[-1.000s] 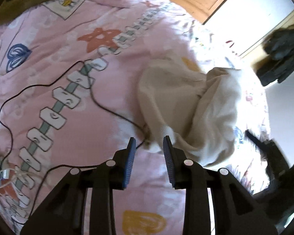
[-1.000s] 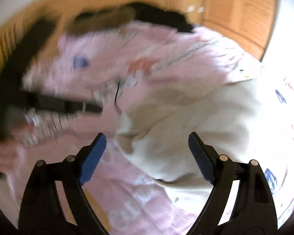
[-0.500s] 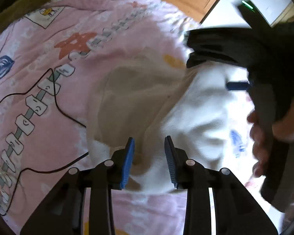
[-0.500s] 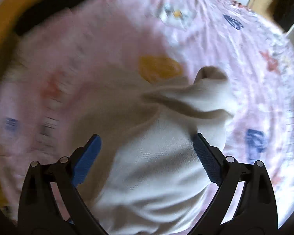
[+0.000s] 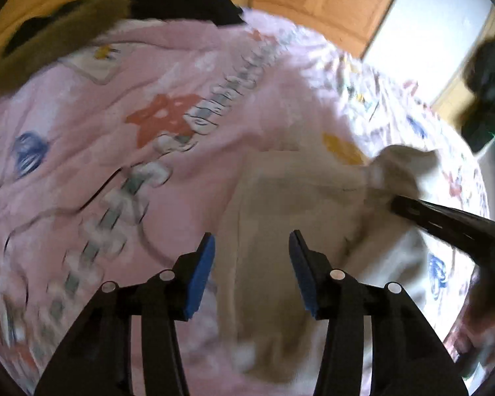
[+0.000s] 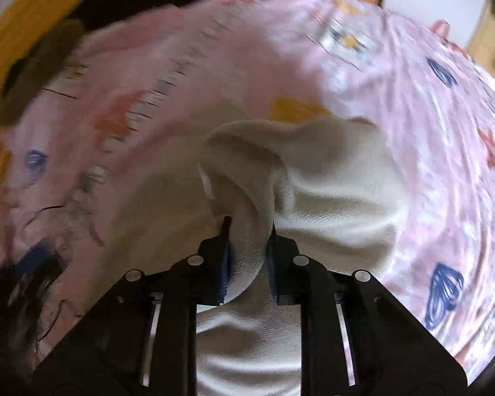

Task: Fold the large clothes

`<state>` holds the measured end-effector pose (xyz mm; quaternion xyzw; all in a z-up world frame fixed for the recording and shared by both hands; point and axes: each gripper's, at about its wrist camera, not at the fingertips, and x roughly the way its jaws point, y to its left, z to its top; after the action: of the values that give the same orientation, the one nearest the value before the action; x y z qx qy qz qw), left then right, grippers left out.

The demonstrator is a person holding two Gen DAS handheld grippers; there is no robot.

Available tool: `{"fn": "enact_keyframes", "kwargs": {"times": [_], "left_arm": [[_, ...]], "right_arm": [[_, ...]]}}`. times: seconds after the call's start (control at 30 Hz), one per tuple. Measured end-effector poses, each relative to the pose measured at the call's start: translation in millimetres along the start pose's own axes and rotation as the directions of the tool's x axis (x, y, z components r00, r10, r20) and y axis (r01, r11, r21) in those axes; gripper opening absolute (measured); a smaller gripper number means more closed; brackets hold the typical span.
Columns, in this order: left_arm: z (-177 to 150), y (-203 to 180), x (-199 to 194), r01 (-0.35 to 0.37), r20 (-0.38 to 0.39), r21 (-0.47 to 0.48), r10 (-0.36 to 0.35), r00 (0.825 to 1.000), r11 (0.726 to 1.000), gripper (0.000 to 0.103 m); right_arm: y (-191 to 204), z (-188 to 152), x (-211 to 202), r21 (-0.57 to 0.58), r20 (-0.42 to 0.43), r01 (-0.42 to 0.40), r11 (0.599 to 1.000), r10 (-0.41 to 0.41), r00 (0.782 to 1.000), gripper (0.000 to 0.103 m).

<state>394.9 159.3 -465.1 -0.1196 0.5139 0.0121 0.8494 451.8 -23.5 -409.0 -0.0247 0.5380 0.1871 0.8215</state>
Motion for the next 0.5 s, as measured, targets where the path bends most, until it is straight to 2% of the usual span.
{"fn": "enact_keyframes", "kwargs": {"times": [0.1,0.17,0.23,0.27,0.3,0.33,0.4,0.5], "left_arm": [[26,-1,70,-0.039,-0.108,0.035,0.043,0.993,0.999,0.023],[30,-5,104,0.003,-0.173,0.050,0.006,0.985,0.999,0.023],[25,-13,140,0.054,-0.248,0.050,-0.040,0.968,0.997,0.020],[21,-19,155,0.052,-0.272,0.076,-0.030,0.962,0.996,0.018],[18,-24,157,0.047,-0.263,0.116,-0.015,0.965,0.992,0.014],[19,-23,152,0.065,-0.243,0.135,-0.031,0.970,0.989,0.010],[23,-4,130,0.082,-0.200,0.085,-0.064,0.978,0.993,0.010],[22,35,80,0.001,-0.114,0.012,0.000,0.993,1.000,0.010]], "right_arm": [[16,8,-9,-0.019,0.020,-0.086,0.996,0.087,0.996,0.018],[26,13,-7,-0.057,0.007,-0.119,0.991,0.120,0.993,0.018],[34,21,4,-0.092,-0.031,-0.133,0.987,0.131,0.991,0.018],[36,24,10,-0.100,-0.052,-0.144,0.984,0.140,0.989,0.018],[38,25,16,-0.108,-0.071,-0.149,0.983,0.142,0.987,0.018],[40,28,22,-0.115,-0.090,-0.146,0.983,0.136,0.987,0.018],[38,35,38,-0.110,-0.143,-0.166,0.980,0.150,0.978,0.018],[40,42,64,-0.113,-0.222,-0.205,0.972,0.176,0.959,0.018]]}}
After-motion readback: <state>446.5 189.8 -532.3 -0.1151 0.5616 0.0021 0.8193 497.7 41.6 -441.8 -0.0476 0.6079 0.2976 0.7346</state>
